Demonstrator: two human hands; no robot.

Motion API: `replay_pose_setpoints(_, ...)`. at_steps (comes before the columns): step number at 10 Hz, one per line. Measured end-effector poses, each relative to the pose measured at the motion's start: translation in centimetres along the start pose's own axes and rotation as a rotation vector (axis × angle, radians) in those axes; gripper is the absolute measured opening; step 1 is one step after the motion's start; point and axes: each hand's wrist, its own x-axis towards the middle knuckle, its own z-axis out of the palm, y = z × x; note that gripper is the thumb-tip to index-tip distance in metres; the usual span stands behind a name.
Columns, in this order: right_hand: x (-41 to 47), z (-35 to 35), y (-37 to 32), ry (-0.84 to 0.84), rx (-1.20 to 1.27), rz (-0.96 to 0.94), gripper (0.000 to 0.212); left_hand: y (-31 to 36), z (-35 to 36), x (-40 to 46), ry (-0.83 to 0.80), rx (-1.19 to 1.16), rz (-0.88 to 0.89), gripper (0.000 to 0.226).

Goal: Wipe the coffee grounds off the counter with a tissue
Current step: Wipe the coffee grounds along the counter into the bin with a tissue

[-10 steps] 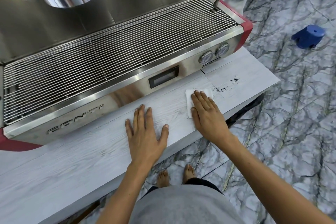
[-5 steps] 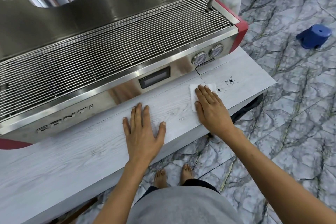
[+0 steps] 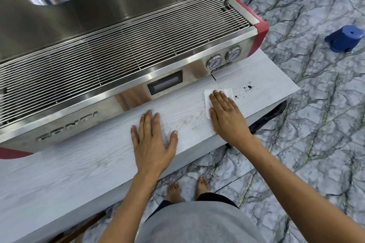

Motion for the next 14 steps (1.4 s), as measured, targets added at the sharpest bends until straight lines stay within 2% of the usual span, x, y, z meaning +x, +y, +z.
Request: replay_pose_setpoints(14, -0.7, -0.3, 1.5, 0.038, -0.008, -0.016, 0.051, 0.4, -0.1, 0.0, -0.006, 0.015, -0.034, 0.081)
